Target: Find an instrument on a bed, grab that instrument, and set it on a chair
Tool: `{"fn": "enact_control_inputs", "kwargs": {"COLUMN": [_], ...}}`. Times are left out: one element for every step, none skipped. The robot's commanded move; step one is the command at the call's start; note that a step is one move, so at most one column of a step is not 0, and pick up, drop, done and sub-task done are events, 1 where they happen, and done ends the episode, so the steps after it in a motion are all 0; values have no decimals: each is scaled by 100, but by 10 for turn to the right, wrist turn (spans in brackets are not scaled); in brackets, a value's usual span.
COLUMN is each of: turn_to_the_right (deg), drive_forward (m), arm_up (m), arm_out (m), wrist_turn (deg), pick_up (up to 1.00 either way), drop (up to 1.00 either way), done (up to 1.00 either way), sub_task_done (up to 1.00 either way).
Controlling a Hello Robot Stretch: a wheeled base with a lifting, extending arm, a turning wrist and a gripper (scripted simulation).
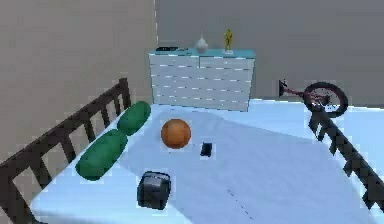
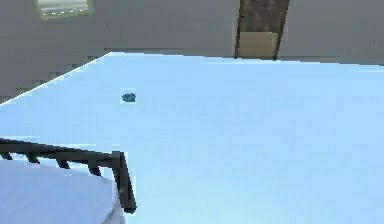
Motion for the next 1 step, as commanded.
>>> {"fn": "enact_control_inputs", "kwargs": {"turn_to_the_right": [450], "drive_forward": [0], "arm_up": [0], "arm_out": [0], "wrist_turn": [0], "pick_up": [0], "drop": [0], "done": [0], "sub_task_done": [0]}}
